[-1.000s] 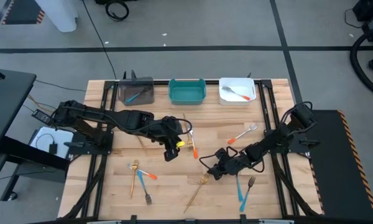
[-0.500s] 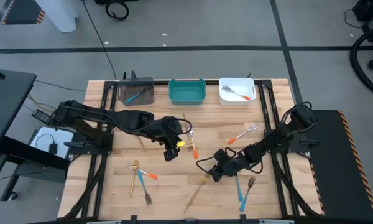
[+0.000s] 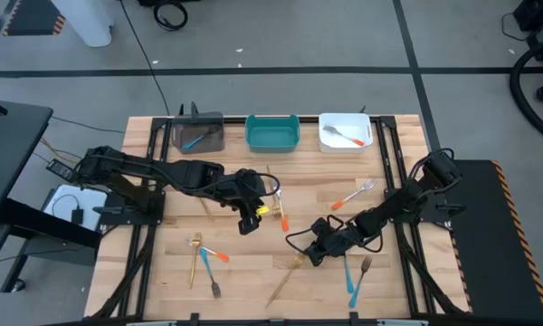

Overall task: Sort silverware by color (type)
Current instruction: Put the gold fork into the green bin

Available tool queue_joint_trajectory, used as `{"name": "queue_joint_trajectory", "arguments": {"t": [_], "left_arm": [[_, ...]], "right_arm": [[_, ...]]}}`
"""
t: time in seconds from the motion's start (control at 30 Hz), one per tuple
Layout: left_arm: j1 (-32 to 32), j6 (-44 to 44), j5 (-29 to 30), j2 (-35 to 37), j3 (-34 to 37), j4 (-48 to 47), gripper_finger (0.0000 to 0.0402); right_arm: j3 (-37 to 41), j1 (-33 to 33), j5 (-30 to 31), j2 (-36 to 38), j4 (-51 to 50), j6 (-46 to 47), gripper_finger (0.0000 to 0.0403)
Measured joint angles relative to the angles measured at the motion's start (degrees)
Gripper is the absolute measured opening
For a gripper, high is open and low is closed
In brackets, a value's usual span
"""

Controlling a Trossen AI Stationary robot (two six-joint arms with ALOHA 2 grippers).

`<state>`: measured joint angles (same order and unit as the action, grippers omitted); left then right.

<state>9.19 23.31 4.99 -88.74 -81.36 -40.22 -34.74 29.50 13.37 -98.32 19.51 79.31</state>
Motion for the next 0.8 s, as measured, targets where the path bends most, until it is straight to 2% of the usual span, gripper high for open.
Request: {"name": "queue_joint_trajectory", "arguments": {"t": [0.13,0.53,0.8], "left_arm": [[0.00,0.00,0.00,0.01,0.00,-0.01,0.0105],[0.00,0.04,-0.04,-0.01,0.00,-0.01,0.0105],[-0.50,-0.02,-0.11,0.01,0.00,0.01,0.0105]], "right_arm": [[-0.09,0.00,0.00,0.07,0.20,-1.14,0.0007],[0.00,-0.02,-2.97,0.29,3.84,-1.07,0.0002],[0.02,-0.20,-2.71,4.48,4.13,-2.14,0.0002]]}}
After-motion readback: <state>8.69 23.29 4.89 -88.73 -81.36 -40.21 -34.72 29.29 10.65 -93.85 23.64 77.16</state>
